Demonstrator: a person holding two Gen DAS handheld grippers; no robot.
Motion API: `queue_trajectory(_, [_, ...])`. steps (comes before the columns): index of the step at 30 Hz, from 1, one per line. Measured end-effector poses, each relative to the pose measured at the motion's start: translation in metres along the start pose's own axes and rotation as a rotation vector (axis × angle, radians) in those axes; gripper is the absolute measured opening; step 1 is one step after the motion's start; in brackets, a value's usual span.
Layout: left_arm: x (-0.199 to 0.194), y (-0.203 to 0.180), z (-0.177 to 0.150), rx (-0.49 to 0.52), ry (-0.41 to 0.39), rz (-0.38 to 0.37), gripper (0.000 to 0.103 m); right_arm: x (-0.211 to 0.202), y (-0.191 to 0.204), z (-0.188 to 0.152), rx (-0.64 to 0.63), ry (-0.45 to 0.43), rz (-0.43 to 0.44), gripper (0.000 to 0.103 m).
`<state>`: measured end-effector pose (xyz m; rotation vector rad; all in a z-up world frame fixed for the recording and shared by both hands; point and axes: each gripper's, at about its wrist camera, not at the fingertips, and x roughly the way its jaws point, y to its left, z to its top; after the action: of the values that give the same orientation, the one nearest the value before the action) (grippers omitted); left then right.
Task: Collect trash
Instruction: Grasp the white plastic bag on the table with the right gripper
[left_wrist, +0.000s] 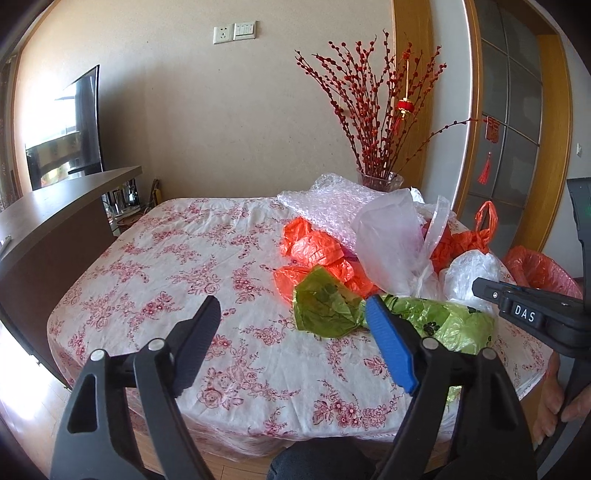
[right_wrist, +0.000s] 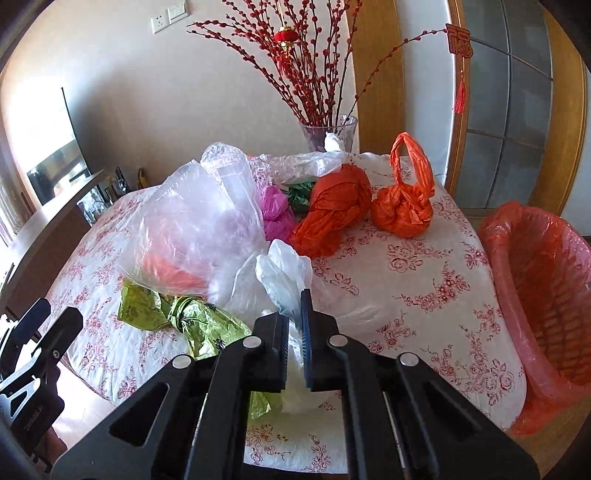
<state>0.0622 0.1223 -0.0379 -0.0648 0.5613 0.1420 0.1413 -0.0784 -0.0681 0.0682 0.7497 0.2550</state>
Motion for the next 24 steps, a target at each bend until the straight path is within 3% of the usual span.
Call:
queue_trajectory(8, [0.019,-0.024,0.013,0.027,0.028,-0.123,0.063,-0.025,-0.029,0.004,0.04,-0.073,-0.04,0.003])
queue_trajectory(14, [0.043,-0.047,0.031,0.066,0.049,-0.169,0.057,-0.035,-0.051,0.001,0.062,-0.09,-0.099,0.003])
queue_trajectory(17, [0.063,-0.053,0.038,0.072,0.104,-0.193,0.046,-0.041,-0.055,-0.003,0.053,-0.094,-0.119,0.003])
queue_trajectory(19, [0.075,-0.054,0.04,0.067,0.141,-0.22,0.033,-0.042,-0.057,-0.005,0.048,-0.096,-0.13,0.003])
queue_trajectory(22, [0.085,-0.053,0.042,0.053,0.168,-0.265,0.006,-0.045,-0.061,-0.007,0.052,-0.097,-0.14,0.003])
queue_trajectory(24, [0.085,-0.053,0.045,0.045,0.165,-0.296,0.003,-0.047,-0.064,-0.008,0.058,-0.098,-0.148,0.003])
